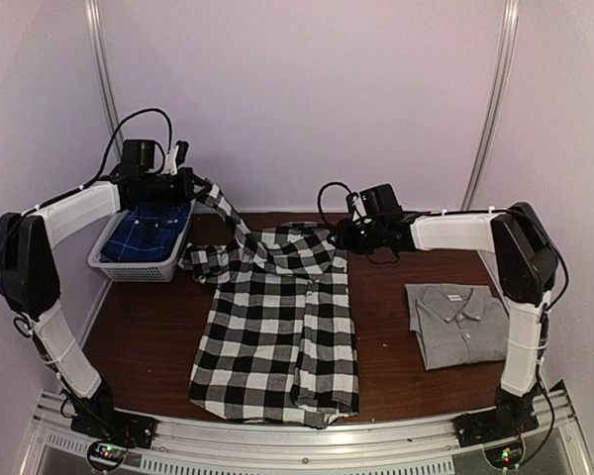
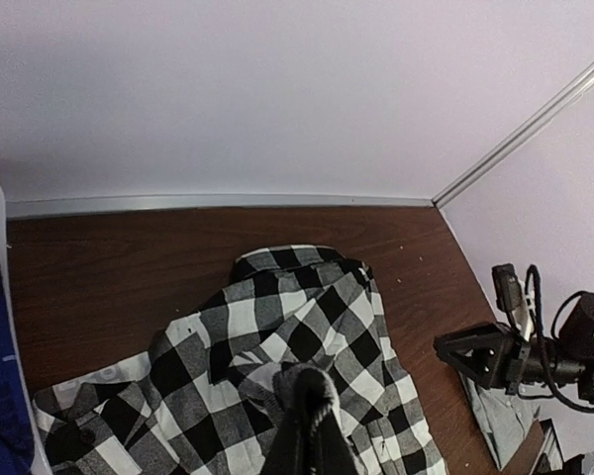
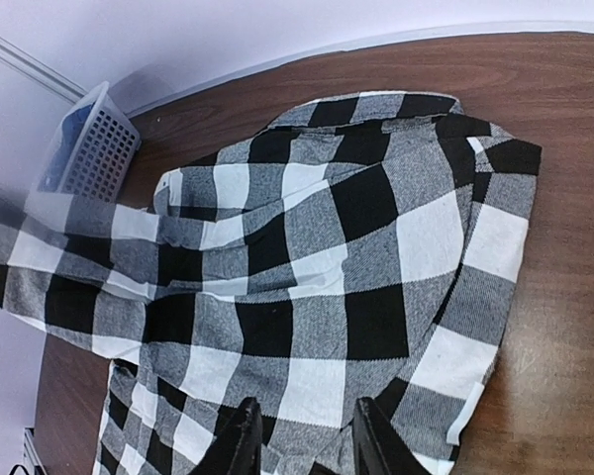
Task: Fold and stack the long sleeve shirts
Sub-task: Fold the sleeve of the 1/3-folded shirt.
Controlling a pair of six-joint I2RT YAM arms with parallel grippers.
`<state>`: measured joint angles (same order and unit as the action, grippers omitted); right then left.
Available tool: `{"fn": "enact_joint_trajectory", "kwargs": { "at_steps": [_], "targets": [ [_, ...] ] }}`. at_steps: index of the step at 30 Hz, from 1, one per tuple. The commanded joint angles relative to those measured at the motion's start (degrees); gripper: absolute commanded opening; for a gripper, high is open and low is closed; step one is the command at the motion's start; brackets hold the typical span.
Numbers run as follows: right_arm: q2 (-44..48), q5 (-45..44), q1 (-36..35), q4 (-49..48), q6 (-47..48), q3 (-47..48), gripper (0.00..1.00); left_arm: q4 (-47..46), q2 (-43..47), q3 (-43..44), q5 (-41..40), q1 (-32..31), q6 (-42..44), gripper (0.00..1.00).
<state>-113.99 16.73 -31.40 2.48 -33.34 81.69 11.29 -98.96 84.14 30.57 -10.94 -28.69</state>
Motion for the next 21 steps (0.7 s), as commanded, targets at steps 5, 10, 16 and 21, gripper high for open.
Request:
{"fn": "enact_joint_trajectory", "kwargs": {
  "at_steps": [5, 10, 16, 21],
  "targets": [
    [-5.46, 3.33, 1.84, -2.29, 0.25, 5.32, 0.33, 1.34, -3.13, 2.38, 7.66, -8.37, 6.13, 0.00],
    [-2.34, 1.71, 3.12, -4.42, -0.26, 1.05, 0.33, 1.30, -5.50, 2.05, 8.48, -14.45, 7.12, 0.00],
    [5.69, -2.27, 4.15, -6.56, -1.10, -8.81, 0.38, 1.28, -8.53, 0.75, 7.95, -21.42, 7.74, 0.00],
    [13.31, -3.94, 4.15, -11.13, -3.29, -18.01, 0.40, 1.30, -11.13, -0.35, 7.76, -27.89, 7.93, 0.00]
  ]
}}
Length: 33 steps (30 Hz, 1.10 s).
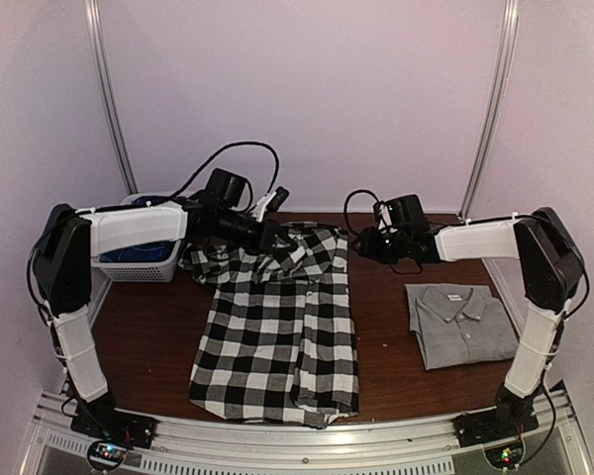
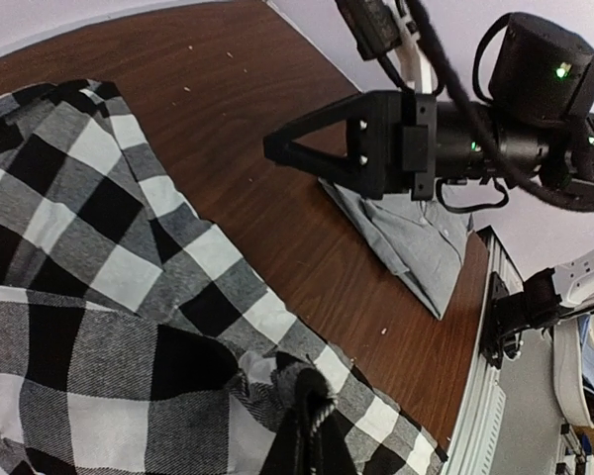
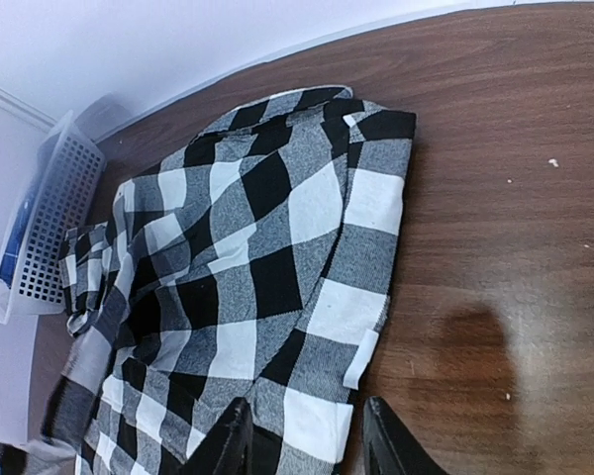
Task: Fold and stack the long sleeve shirts
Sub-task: Fold the sleeve of the 1/3-folded shirt.
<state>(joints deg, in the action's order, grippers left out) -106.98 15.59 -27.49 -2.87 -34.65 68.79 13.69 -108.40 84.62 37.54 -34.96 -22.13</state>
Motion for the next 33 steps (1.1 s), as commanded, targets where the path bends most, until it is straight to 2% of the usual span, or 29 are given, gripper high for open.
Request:
{"fn": "enact_joint_trajectory", "kwargs": {
  "at_steps": [1, 7, 14, 33],
  "targets": [
    [7.71, -3.14, 0.24, -6.82, -2.64, -6.81, 0.40, -1.06, -2.15, -0.86, 0.76, -5.09, 1.45, 0.00],
    [16.03, -5.22, 0.20, -12.28, -5.08, -14.41, 0.42, -1.06, -3.03, -2.44, 0.90, -10.59, 2.43, 0.00],
    [23.02, -7.15, 0.02, -14.04, -4.92, -17.53, 0.45, 0.95, -3.15, -4.30, 0.35, -15.30, 4.54, 0.00],
    [30.07, -6.54, -0.96, -14.02, -5.61, -22.92, 0.45, -2.89, -3.35, -8.27, -3.33, -21.07, 2.97, 0.00]
  ]
}}
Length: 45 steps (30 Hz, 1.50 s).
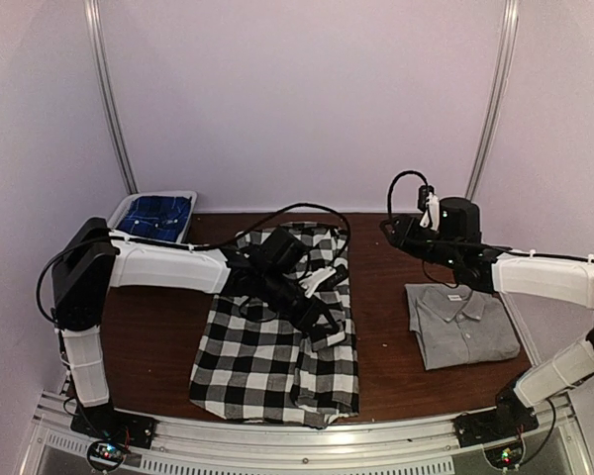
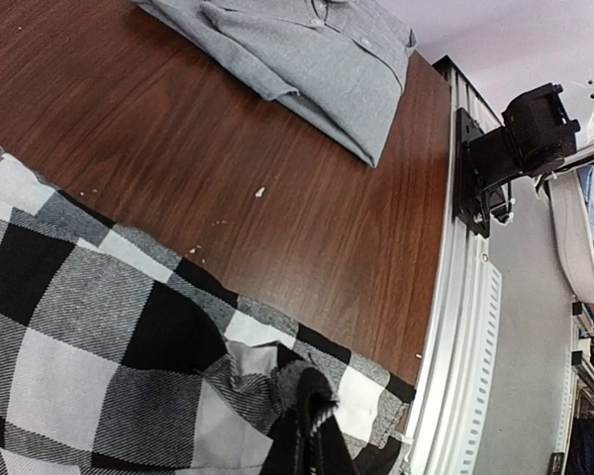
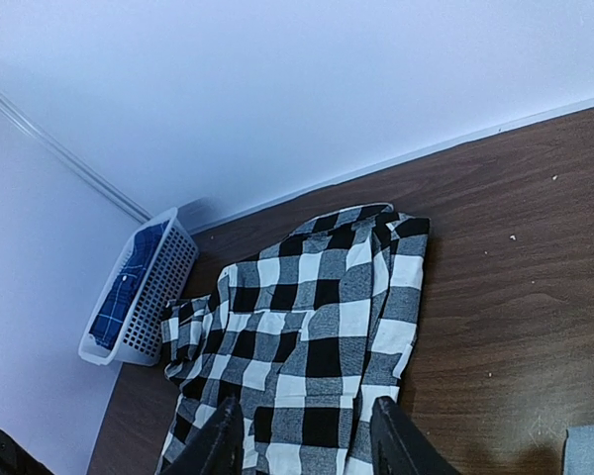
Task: Fold and stack the long sleeve shirts
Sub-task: Fold the sleeve of the 1/3-folded shirt.
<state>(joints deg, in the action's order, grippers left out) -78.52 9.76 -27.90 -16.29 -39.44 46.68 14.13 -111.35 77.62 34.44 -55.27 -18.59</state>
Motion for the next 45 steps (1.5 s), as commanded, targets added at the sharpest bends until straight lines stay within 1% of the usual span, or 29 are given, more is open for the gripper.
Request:
{"fn": "enact_joint_trajectory", "kwargs": {
  "at_steps": [1, 6, 11, 16, 19, 22, 24, 25, 27, 30, 31, 32, 33, 34, 36, 40, 42, 45],
  "targets": [
    [1.64, -0.54, -0.59, -0.57, -0.92, -0.80, 0.45, -3.90, -0.29, -1.57, -0.05, -0.73, -0.88, 0.00],
    [2.13, -2.25, -1.01, 0.30, -1.57, -0.82, 0.46, -5.91, -0.49, -2.30, 1.11, -1.44, -1.56, 0.00],
    [3.19, -3.68, -0.95, 0.45, -1.76, -0.93, 0.49, -5.95, -0.82, -2.63, 1.25, -1.86, -1.36, 0.00],
    [3.02, -3.95, -1.09, 2.20, -1.29, -0.58, 0.51, -6.92, -1.21, -2.78, 1.85, -2.07, -1.97, 0.00],
    [3.46, -4.66, -1.19, 2.65, -1.00, -1.04, 0.54, -7.01, -1.73, -2.25, 2.21, -2.36, -1.90, 0.00],
    [4.12, -5.32, -1.15, 2.79, -0.86, -1.64, 0.60, -6.99, -2.25, -2.28, 2.53, -2.64, -1.76, 0.00],
    [4.24, -5.16, -1.18, 3.46, -0.65, -1.53, 0.62, -6.97, -2.32, -2.51, 2.83, -2.74, -1.64, 0.02],
    [4.18, -4.90, -1.26, 3.66, -0.52, -1.50, 0.63, -6.94, -2.31, -2.64, 2.96, -2.74, -1.63, 0.03],
    [3.86, -4.50, -1.32, 4.09, -0.26, -1.40, 0.64, -6.71, -2.24, -2.62, 3.36, -2.82, -1.43, 0.11],
    [3.07, -3.74, -1.57, 4.99, 0.42, -1.05, 0.65, -6.05, -1.63, -2.46, 3.21, -2.83, -1.02, 0.34],
    [2.79, -3.37, -1.75, 5.37, 0.70, -0.86, 0.65, -6.10, -1.22, -2.55, 3.24, -2.83, -1.01, 0.44],
    [2.38, -2.91, -1.84, 5.77, 0.91, -0.62, 0.65, -6.19, -0.57, -2.73, 3.10, -2.82, -1.12, 0.52],
    [2.02, -2.60, -2.02, 6.34, 1.03, -0.40, 0.66, -6.58, 0.12, -3.00, 3.07, -2.83, -1.24, 0.58],
    [1.71, -2.29, -2.14, 6.81, 1.26, -0.29, 0.66, -6.99, 0.89, -3.26, 3.00, -2.81, -1.39, 0.60],
    [1.09, -1.46, -2.60, 7.10, 1.61, -0.29, 0.66, -8.08, 2.53, -3.80, 2.10, -2.62, -2.28, 0.62],
    [-1.25, 0.63, -4.13, 8.43, 2.58, 1.05, 0.65, -10.36, 5.79, -4.75, -1.85, -0.80, -6.41, 0.62],
    [-3.17, 2.26, -4.97, 8.12, 2.90, 2.03, 0.63, -11.83, 6.94, -5.69, -4.68, 0.95, -9.64, 0.62],
    [-6.83, 5.38, -6.02, 6.82, 2.99, 4.07, 0.55, -13.65, 7.35, -7.04, -7.24, 5.42, -14.80, 0.60]
  ]
}}
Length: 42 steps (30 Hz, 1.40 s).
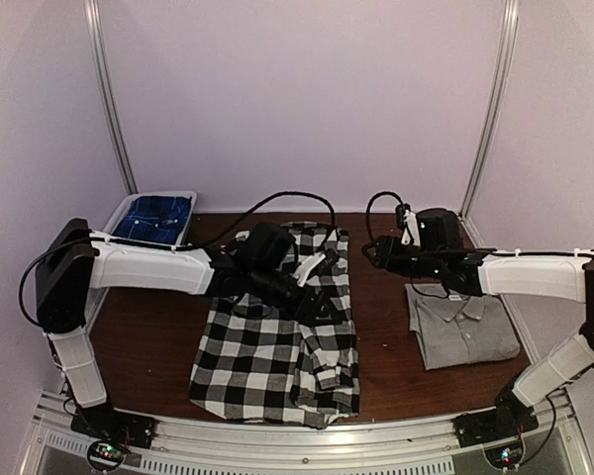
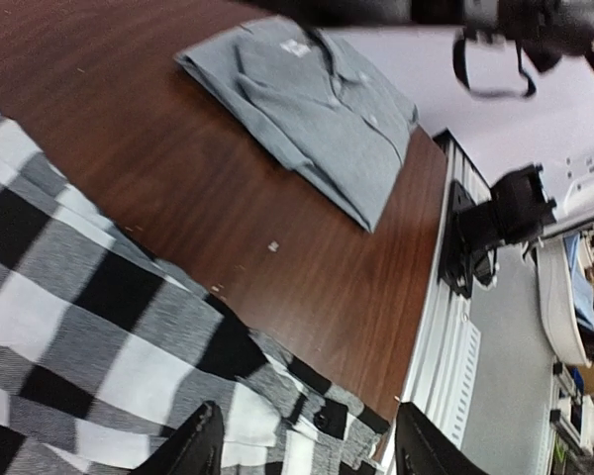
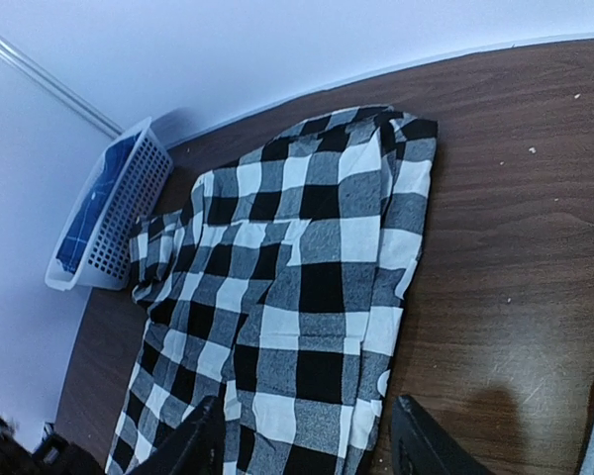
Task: Fold and stack the long sleeve shirts
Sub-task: Fold the sleeve of the 1/3-folded shirt, then smooth out the 1/3-folded shirt at the center of the board.
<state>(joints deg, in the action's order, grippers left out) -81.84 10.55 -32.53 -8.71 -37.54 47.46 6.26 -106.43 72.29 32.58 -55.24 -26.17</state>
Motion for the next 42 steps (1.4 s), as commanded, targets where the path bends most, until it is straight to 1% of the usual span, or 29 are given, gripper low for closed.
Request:
{"fn": "enact_joint_trajectory", "kwargs": {
  "at_steps": [1, 6, 10, 14, 19, 24, 29, 37, 42],
  "targets": [
    [-4.70, 5.48, -1.52, -1.92, 1.12, 3.76, 0.52, -7.34, 2.04, -1.56, -4.98, 6.92, -7.93, 0.58],
    [-12.44, 8.39, -1.64, -4.82, 1.64, 8.37, 0.39, -9.54, -2.66, 2.31, -3.35, 11.90, -9.06, 0.48],
    [-19.61, 11.95, -1.52, -6.25, 1.57, 14.23, 0.34, -9.94, -9.01, 7.69, -1.89, 14.28, -10.08, 0.36],
    [-27.40, 15.42, -1.32, -6.73, 0.25, 20.91, 0.27, -11.26, -14.08, 11.15, -0.87, 16.57, -11.48, 0.25],
    [-36.91, 18.60, -0.89, -5.22, -0.64, 30.64, 0.19, -13.84, -19.43, 13.66, 0.68, 18.89, -12.80, 0.17],
    [-45.84, 20.61, 0.19, -2.74, -0.98, 38.47, 0.15, -14.69, -24.18, 16.29, 1.50, 20.31, -13.46, 0.13],
    [-52.55, 21.12, 2.44, -0.32, -1.38, 46.00, 0.13, -11.39, -27.05, 18.67, 0.47, 20.53, -12.38, 0.12],
    [-63.05, 21.34, 6.71, 3.77, -3.78, 60.44, 0.13, -8.66, -27.78, 18.52, -0.38, 20.70, -10.80, 0.12],
    [-68.43, 22.33, 9.05, 2.15, -8.52, 67.28, 0.13, -7.62, -27.95, 18.54, -0.53, 20.88, -10.09, 0.12]
  ]
}}
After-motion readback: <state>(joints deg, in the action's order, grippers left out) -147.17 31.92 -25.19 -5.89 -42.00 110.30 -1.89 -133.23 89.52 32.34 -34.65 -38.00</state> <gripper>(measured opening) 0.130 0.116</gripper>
